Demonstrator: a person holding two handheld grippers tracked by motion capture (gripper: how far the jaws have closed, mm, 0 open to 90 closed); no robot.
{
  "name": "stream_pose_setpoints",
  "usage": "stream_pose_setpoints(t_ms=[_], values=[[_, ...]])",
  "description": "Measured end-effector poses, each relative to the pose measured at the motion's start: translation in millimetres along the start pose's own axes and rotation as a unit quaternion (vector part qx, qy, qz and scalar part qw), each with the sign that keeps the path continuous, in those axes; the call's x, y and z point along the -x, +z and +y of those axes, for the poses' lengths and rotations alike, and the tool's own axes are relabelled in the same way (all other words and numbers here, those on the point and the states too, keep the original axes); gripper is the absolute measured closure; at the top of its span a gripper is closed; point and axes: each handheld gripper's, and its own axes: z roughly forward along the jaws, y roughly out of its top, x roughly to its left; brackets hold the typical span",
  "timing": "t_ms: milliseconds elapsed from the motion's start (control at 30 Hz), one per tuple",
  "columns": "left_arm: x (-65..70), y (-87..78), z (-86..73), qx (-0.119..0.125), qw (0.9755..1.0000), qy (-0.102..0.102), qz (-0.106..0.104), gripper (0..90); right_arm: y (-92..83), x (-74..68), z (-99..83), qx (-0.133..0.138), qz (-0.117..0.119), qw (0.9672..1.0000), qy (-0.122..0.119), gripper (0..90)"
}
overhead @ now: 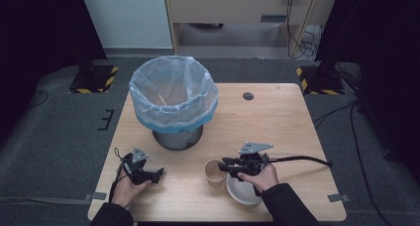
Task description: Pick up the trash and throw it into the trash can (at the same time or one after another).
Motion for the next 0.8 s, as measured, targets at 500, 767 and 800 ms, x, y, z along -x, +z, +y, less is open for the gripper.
stream_pose_setpoints(t_ms=[500,767,800], values=[[0.1,0.1,0.0,0.0,1.0,-0.001,0.0,0.0,3.5,1.4,0.2,-0.014,-0.018,0.9996,0.018,84.1],[0.1,0.1,0.0,0.0,1.0,-0.001,0.0,0.0,-3.3,2.2,7.0,0.01,-0.017,0.9995,0.024,84.6],[0.1,0.1,0.0,0.001,1.0,-0.001,0.0,0.0,-4.3,2.6,8.1,0.016,-0.018,0.9995,0.023,84.7]])
